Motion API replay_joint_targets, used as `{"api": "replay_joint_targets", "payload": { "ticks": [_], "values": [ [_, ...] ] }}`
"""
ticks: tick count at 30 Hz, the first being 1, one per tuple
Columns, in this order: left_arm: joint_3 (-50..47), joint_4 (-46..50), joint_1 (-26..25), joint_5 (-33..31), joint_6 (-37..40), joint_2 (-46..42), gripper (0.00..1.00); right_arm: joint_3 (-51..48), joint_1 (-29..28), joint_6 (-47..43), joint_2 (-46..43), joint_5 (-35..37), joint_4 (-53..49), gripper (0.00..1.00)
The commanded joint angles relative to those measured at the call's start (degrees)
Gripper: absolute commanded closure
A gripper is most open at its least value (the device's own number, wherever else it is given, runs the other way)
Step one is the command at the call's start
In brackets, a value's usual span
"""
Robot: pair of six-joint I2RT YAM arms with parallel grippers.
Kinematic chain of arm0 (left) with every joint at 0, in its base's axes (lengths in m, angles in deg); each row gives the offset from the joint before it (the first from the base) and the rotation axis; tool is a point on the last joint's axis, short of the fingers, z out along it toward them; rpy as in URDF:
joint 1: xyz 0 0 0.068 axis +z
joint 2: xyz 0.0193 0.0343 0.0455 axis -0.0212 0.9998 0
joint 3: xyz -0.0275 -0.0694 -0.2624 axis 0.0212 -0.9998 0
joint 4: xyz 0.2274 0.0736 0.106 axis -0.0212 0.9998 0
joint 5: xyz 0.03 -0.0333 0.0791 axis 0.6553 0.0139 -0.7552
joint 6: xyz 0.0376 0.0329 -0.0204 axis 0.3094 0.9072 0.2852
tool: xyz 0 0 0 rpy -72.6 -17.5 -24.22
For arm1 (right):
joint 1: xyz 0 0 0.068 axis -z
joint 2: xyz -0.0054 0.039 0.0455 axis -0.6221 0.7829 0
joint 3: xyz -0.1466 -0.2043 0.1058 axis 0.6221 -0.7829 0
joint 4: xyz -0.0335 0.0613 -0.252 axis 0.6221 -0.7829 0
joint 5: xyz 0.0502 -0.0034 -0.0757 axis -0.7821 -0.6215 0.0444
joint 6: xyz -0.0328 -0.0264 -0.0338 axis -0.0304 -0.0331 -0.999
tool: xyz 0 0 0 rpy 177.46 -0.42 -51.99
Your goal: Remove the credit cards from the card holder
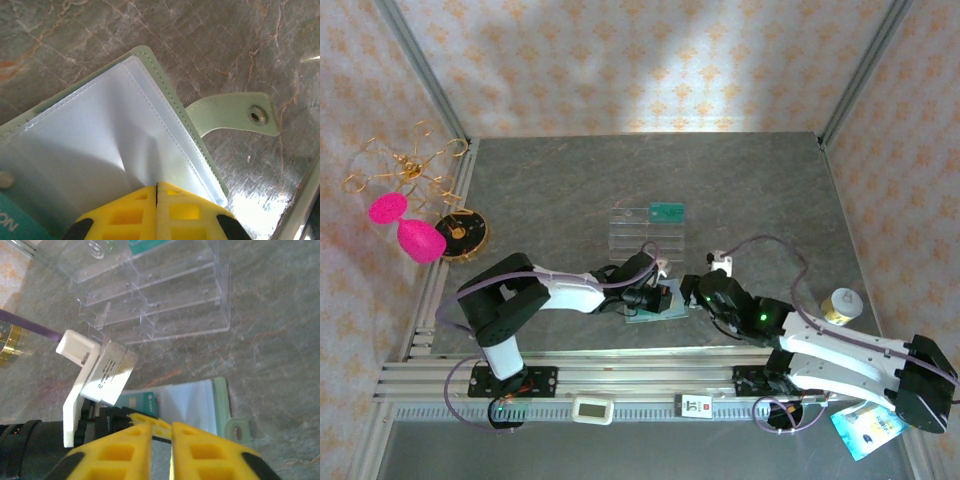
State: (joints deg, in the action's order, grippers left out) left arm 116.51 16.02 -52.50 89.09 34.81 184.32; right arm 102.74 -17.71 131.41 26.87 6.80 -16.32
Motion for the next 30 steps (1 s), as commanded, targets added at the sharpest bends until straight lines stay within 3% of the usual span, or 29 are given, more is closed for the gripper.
{"api": "replay_joint_targets", "payload": {
  "ticks": [1,3,19,30],
  "values": [
    [-0.48,4.98,-0.19,-0.48,1.54,1.36,1.00,-1.26,0.53,-0.47,2.01,-5.77,5.64,0.93],
    [-0.67,4.55,-0.13,-0.89,1.54,0.82,1.00,-1.79,1.35,-0.26,4.75,-8.65,7.53,1.00],
    [-1.49,2.90,-0.08,-1.15,3.69,-0.60,1.00,-10.43,4.51,5.40,17.56,-17.56,19.72,1.00],
    [-9.62,3.42,0.49,-10.64,2.62,-19.90,1.00,-6.72,4.60,6.28,21.74,-14.85,13.44,1.00]
  ]
}}
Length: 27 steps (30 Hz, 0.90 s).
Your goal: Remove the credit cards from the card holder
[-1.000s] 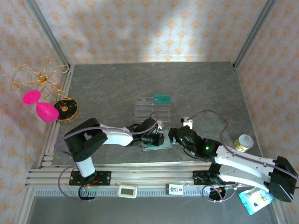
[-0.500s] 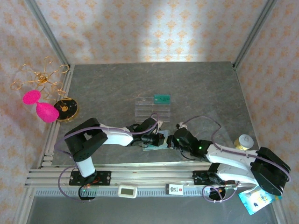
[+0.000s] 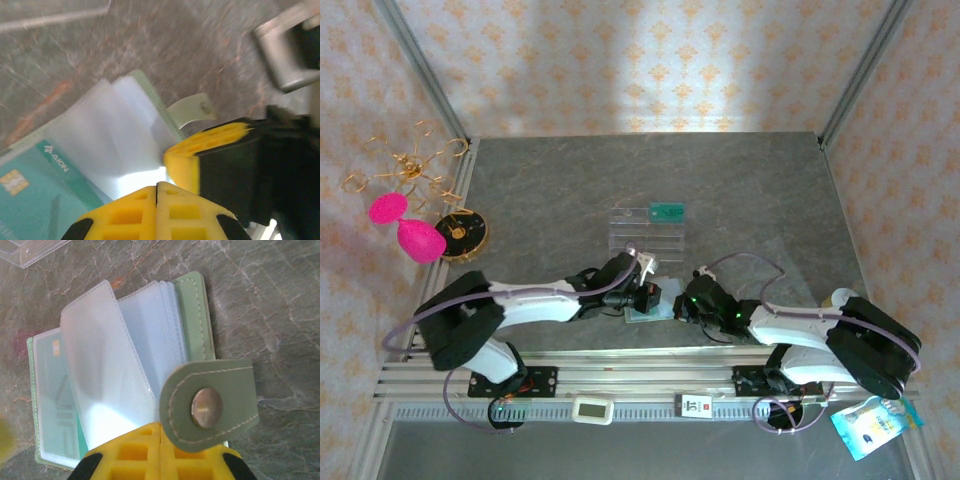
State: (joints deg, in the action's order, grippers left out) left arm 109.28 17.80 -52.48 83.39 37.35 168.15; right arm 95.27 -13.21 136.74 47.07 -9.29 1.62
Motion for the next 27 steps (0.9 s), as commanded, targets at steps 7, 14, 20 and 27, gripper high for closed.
{"api": "replay_joint_targets", "payload": {
  "ticks": [7,14,20,27],
  "values": [
    [-9.63,-3.83,3.09,-4.06,-2.37,-6.52,1.00,4.36,-0.93,0.83,1.42,2.49,-7.61,1.00],
    [-10.72,-3.86,5.47,-3.71,-2.39,-5.68,1.00,13.13,-1.02,-7.87,-1.88,0.14,-13.91,0.92],
    [-11.04,-4.48,5.56,-3.00,-1.88,-6.50,1.00,17.33,0.84,-9.01,3.84,-9.51,-9.78,0.85],
    [-11.92,-3.72,6.02,-4.11,-1.61,-5.13,1.00,16.87,3.68,-8.94,12.02,-15.04,-4.04,0.80]
  ]
}}
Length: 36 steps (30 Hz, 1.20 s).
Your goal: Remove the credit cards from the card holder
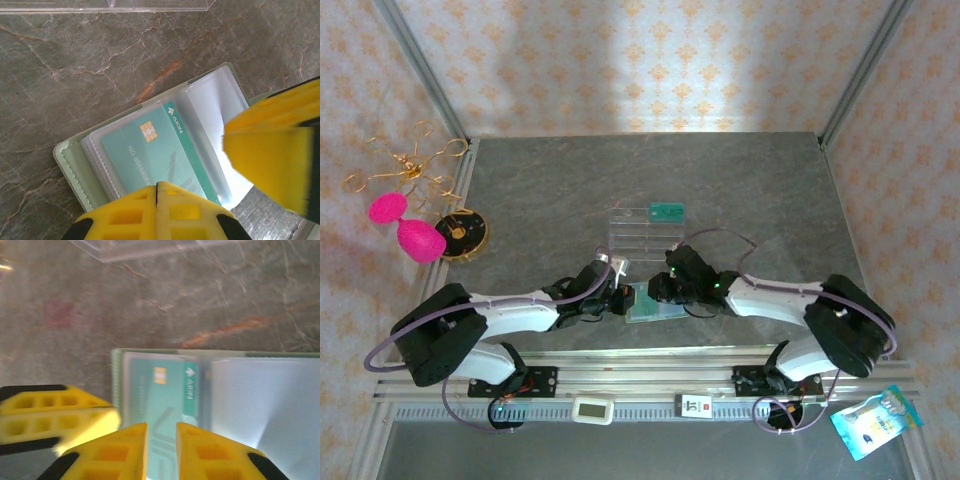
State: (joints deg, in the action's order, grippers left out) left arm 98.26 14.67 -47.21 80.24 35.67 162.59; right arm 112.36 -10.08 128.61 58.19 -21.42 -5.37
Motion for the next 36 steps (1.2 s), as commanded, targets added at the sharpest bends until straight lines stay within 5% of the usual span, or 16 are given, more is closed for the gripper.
{"api": "replay_joint_targets", "payload": {
  "ticks": [1,10,19,23,36],
  "values": [
    [-1.27,-0.60,1.04,-0.92,0.16,0.78,1.00,-0.51,0.72,-0.78,1.49,-2.47,3.06,0.80],
    [-1.58,-0.62,1.57,-0.33,0.43,4.96,1.00,-2.38,1.61,-0.24,3.36,-0.99,3.57,0.75],
    [-1.65,-0.61,1.54,0.64,0.66,5.57,1.00,-3.94,1.53,0.57,5.63,-3.93,8.41,0.86],
    [-1.61,-0.15,1.61,0.55,0.68,5.59,1.00,-4.96,1.53,1.57,5.13,-3.69,9.86,1.00],
    [-0.21,-0.18,2.50,0.97,1.48,-2.40,1.00,-9.46,1.76,3.41,-1.09,0.46,8.00,1.00]
  ]
}}
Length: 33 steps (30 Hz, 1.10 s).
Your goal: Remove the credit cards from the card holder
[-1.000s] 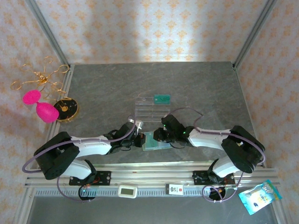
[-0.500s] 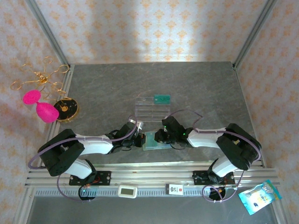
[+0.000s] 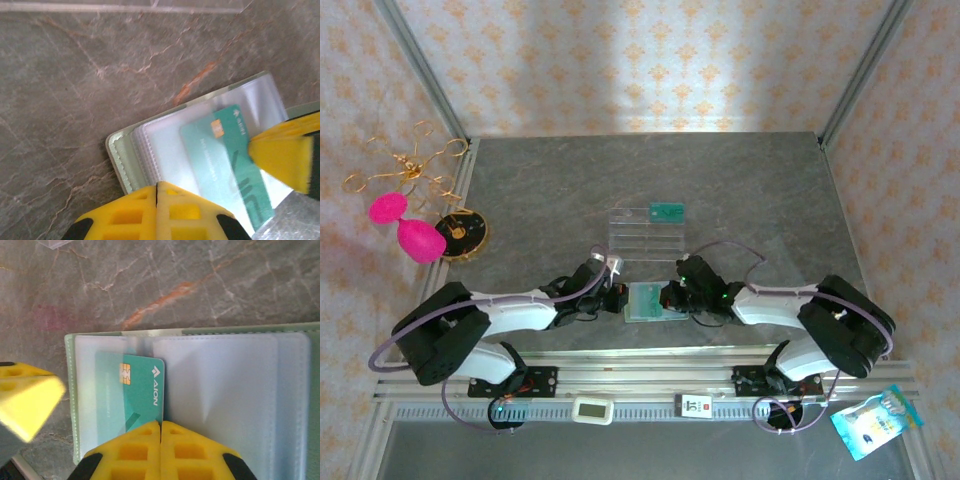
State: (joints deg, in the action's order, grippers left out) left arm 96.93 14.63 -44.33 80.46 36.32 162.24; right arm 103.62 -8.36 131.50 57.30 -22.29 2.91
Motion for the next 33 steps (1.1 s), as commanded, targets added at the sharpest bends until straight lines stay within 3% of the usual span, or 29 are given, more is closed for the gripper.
{"api": "replay_joint_targets", "payload": {
  "ticks": [1,10,15,20,25,27,29,33],
  "values": [
    [1.45,-0.88,-1.05,0.91,0.68,-1.93,1.00,-0.62,0.03,0.39,-0.03,1.11,0.11,1.00],
    [4.02,-5.24,-4.01,3.60,-1.14,7.59,1.00,-0.43,0.05,-0.60,0.71,-0.32,1.52,0.99],
    [5.29,-2.01,-4.00,3.11,0.02,10.08,1.00,-1.23,0.04,-0.48,1.20,-2.07,3.66,0.83],
    [4.23,-1.43,-4.01,3.31,-0.06,10.45,1.00,-1.14,0.07,-0.36,3.02,-4.14,5.76,0.80],
    [3.46,-1.04,-4.02,3.36,-0.23,10.18,1.00,-1.62,0.57,0.45,3.30,-4.74,7.03,0.84],
    [3.29,-0.84,-4.04,3.08,-0.23,9.89,1.00,-1.94,1.01,0.63,2.33,-3.76,6.30,0.91],
    [3.19,-0.66,-3.97,2.68,-0.32,9.23,1.00,-2.15,1.71,0.46,0.14,-1.95,3.81,0.99],
    [3.09,-1.35,-3.75,2.61,-0.41,8.68,1.00,-3.75,3.43,-0.26,-6.97,1.39,-0.57,1.00]
  ]
}}
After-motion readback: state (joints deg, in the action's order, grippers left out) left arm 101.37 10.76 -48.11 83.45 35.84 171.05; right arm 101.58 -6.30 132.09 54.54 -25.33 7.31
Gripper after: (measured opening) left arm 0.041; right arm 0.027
